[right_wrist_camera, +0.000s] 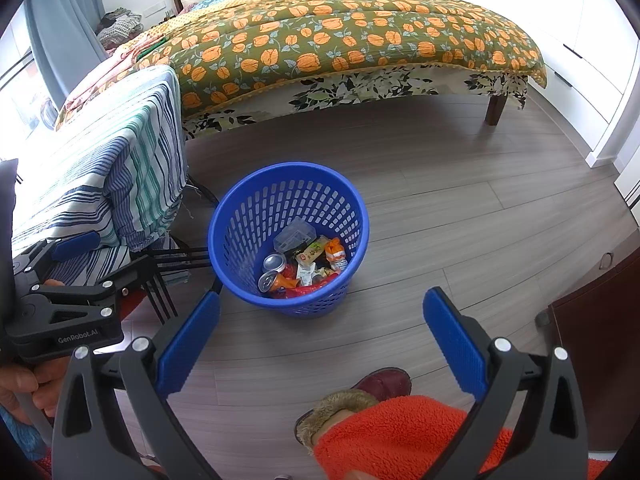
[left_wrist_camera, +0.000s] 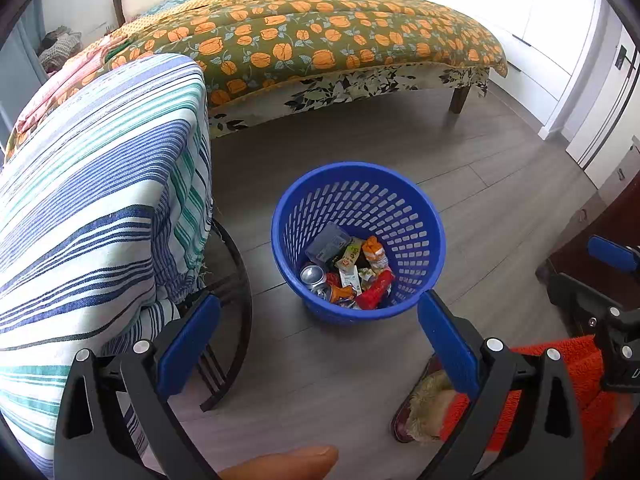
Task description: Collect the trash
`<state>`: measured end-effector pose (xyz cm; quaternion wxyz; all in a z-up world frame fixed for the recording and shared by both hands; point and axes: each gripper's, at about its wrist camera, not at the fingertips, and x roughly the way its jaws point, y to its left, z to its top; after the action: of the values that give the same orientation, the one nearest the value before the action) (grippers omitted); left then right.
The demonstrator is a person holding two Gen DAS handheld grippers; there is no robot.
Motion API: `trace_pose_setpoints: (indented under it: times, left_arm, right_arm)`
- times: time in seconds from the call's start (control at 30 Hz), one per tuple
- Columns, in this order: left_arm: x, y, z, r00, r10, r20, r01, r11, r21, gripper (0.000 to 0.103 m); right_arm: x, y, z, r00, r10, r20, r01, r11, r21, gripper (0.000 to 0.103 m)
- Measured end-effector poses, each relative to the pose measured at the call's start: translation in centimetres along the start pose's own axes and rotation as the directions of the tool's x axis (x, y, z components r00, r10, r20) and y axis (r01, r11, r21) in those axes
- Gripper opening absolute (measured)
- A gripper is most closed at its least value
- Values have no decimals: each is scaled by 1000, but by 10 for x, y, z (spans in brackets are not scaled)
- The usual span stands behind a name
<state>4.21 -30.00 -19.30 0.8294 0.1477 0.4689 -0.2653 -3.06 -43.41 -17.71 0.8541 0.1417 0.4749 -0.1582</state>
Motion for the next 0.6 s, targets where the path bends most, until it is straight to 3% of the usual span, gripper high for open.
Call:
trace_pose_setpoints:
  times: [0.6]
  left_arm:
    - [1, 0, 0, 1000, 0, -1, 0, 1000, 1, 98]
  right_arm:
    - [0, -1, 0, 1000, 0, -2, 0, 1000, 0, 98]
